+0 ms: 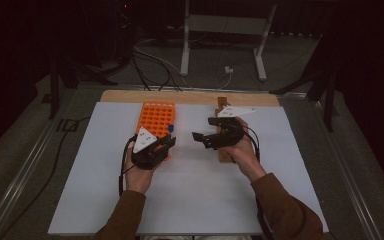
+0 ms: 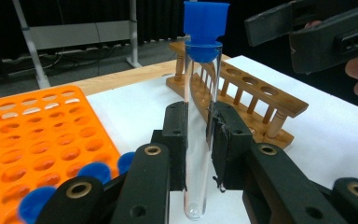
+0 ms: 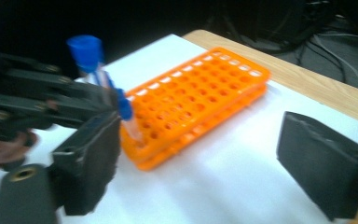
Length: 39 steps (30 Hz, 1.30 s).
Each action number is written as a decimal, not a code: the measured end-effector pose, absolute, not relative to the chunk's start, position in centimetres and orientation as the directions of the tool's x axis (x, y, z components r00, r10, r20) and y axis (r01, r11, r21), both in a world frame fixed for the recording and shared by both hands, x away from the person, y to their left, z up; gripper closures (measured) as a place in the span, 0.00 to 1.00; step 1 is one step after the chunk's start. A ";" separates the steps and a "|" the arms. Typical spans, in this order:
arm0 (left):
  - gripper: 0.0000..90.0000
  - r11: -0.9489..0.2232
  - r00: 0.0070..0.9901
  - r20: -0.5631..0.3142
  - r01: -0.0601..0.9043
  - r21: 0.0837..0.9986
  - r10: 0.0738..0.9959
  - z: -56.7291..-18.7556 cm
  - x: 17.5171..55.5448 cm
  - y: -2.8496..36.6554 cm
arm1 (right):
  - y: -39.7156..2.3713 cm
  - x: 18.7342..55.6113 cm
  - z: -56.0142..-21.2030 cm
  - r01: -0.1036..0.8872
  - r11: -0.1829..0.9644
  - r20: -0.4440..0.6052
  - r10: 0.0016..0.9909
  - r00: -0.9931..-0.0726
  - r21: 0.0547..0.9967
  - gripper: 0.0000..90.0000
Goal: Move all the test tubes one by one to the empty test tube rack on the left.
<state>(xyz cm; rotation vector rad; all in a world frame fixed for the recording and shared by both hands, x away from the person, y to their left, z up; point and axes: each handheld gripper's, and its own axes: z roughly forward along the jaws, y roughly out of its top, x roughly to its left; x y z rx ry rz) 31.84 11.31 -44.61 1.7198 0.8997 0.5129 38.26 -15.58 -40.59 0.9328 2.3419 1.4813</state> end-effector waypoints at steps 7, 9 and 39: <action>0.87 -0.122 0.611 -0.107 0.321 0.939 0.785 -44.7 31.5 12.7 | -16.4 38.7 -41.3 0.410 0.286 0.138 0.651 -0.746 0.866 0.01; 0.86 -0.121 0.610 -0.108 0.322 0.939 0.785 -44.7 31.4 13.1 | -16.6 38.7 -41.5 0.412 0.288 0.132 0.661 -0.739 0.865 0.00; 0.86 -0.063 0.525 -0.108 0.299 0.952 0.844 -43.9 30.8 18.5 | -19.9 37.6 -41.6 0.395 0.243 0.110 0.717 -0.689 0.886 0.00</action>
